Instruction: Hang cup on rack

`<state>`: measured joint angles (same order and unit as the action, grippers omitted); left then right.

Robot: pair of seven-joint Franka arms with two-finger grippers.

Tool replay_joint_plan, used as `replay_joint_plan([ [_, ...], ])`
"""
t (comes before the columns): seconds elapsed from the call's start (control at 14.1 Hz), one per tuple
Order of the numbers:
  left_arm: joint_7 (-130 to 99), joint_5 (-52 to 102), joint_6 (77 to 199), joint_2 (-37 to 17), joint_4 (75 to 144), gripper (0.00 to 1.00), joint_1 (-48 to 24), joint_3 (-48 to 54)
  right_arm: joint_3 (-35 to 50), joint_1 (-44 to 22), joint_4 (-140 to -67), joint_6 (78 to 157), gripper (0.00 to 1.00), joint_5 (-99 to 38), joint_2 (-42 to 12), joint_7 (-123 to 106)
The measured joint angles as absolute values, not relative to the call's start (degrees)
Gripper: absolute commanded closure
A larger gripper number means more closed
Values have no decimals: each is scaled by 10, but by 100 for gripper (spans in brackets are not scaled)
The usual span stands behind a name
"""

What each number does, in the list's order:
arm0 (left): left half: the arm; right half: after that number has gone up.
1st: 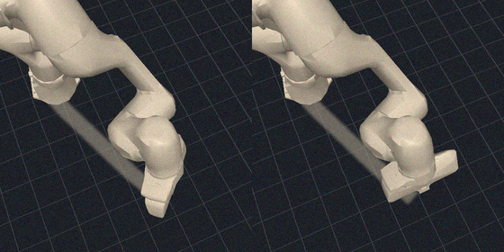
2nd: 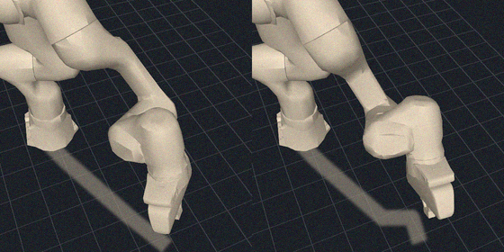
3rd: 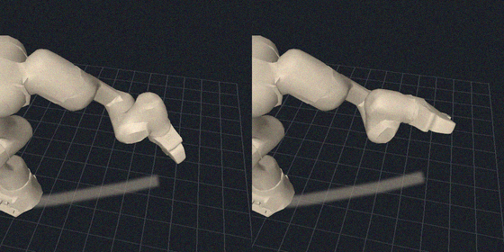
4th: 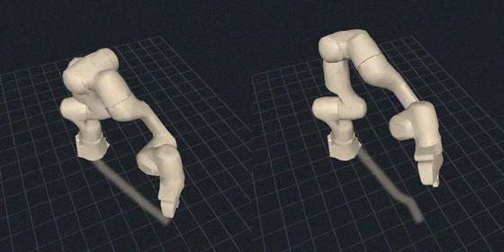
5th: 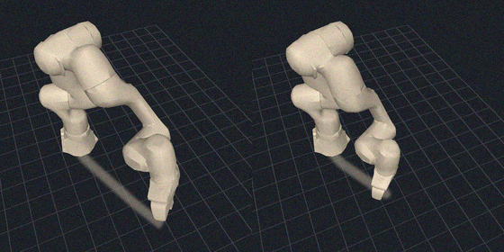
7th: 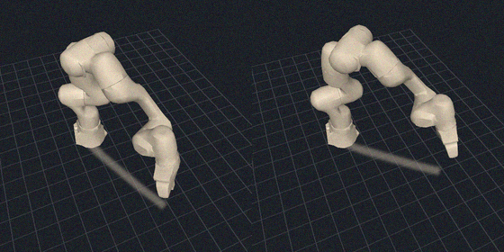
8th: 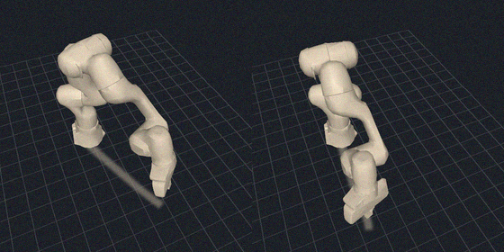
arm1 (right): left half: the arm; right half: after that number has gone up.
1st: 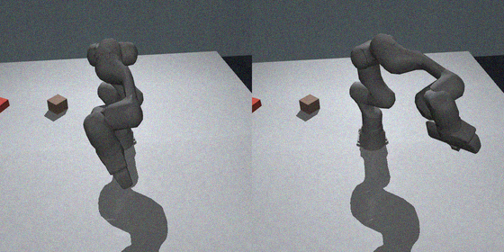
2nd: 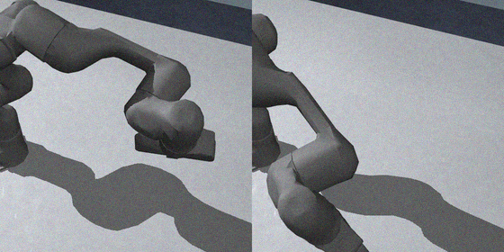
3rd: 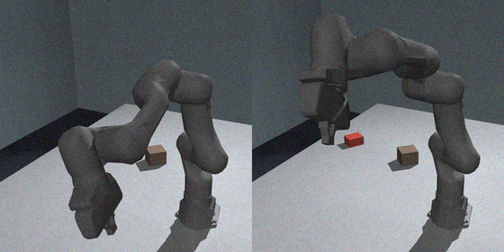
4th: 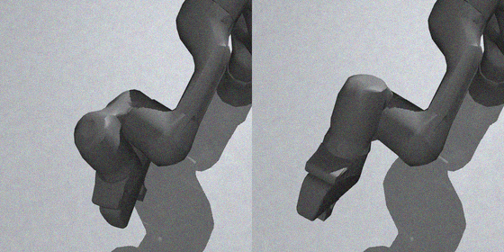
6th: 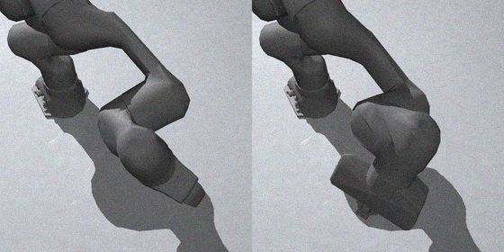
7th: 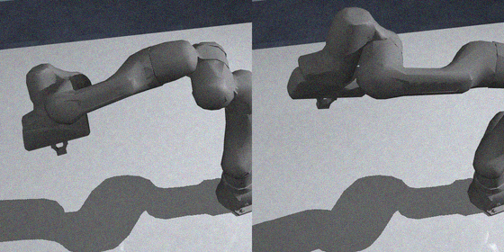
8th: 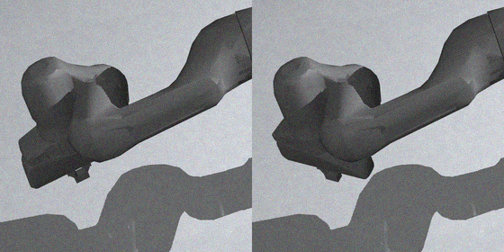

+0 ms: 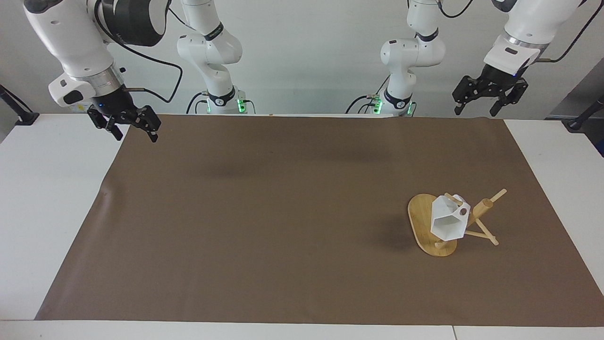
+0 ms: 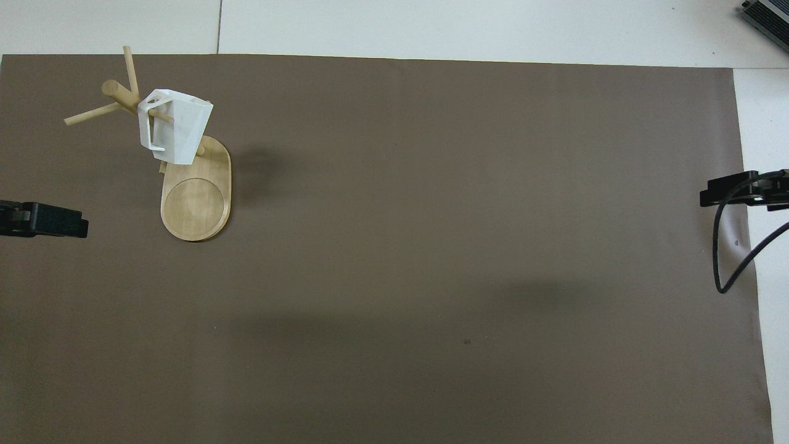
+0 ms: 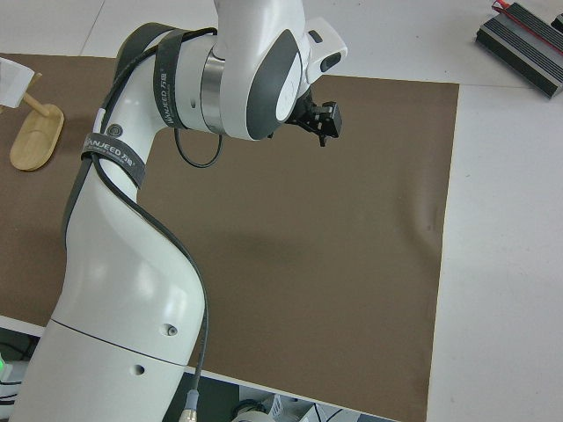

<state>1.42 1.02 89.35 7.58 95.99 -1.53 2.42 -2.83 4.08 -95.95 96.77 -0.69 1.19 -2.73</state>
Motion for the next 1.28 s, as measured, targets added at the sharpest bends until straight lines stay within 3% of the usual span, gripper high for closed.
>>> replay_joint_plan([
  [1.28,-10,10,918,62,973,0,-11,30,-28,41,-959,968,0,-7,12,-27],
])
